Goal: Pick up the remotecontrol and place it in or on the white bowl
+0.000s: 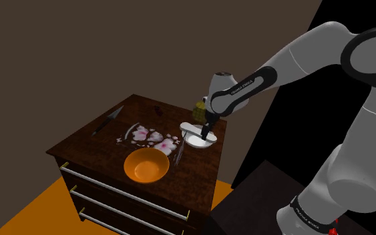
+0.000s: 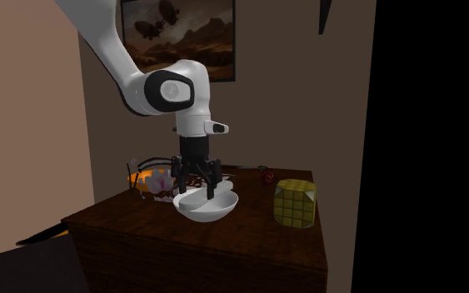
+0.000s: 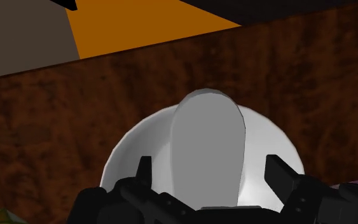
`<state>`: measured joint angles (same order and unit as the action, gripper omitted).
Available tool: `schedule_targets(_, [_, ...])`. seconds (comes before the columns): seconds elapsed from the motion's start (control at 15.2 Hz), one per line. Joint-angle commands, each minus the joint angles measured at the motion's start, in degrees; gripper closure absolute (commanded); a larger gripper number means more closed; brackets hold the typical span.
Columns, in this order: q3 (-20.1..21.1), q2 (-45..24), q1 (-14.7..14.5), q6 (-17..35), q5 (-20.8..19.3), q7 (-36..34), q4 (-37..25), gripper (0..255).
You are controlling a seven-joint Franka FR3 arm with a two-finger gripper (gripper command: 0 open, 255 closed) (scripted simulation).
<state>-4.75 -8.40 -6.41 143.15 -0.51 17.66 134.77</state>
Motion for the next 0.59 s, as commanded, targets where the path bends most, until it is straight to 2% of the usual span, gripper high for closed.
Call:
schedule_targets(0.0, [-0.1, 2.4, 0.0, -2.8, -0.2, -0.1, -0.4, 0])
schedule_targets(0.13, [-0.1, 5.0, -0.1, -6.2, -0.5, -0.3, -1.2, 0])
schedule_targets(0.53, [-0.1, 5.0, -0.1, -6.2, -0.5, -0.3, -1.2, 0])
